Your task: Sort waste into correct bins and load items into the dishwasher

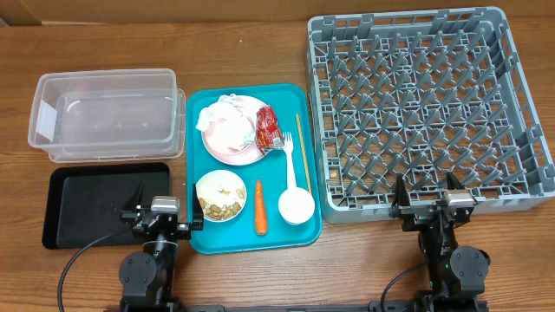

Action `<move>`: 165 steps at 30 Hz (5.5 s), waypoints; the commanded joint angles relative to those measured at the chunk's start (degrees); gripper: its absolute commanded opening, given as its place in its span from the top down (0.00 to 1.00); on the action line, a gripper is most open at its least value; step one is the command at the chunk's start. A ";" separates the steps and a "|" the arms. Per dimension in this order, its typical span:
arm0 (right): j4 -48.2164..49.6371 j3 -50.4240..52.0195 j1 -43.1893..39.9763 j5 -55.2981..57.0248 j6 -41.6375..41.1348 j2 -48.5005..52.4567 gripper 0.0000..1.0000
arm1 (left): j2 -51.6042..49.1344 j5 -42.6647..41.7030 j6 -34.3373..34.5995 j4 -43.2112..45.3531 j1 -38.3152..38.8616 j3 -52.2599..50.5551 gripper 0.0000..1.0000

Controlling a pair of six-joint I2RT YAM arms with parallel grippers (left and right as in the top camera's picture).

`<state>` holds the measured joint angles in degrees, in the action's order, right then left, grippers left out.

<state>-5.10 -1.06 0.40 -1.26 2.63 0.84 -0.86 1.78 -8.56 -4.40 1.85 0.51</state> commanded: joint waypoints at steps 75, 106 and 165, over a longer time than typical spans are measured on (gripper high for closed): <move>0.39 0.61 -0.20 -0.15 0.22 -0.61 0.00 | -39.82 -24.15 7.30 -34.86 0.07 58.84 0.00; 0.39 0.61 -0.20 -0.15 0.24 -0.61 0.00 | -98.27 -16.74 12.50 -61.59 1.31 96.00 0.23; 0.39 0.61 -0.20 -0.15 0.22 -0.61 0.00 | -115.62 4.79 17.79 -51.04 8.57 95.97 0.59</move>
<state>-5.13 -1.06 0.40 -1.28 2.81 0.84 -115.70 5.87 9.15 -55.66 10.83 95.31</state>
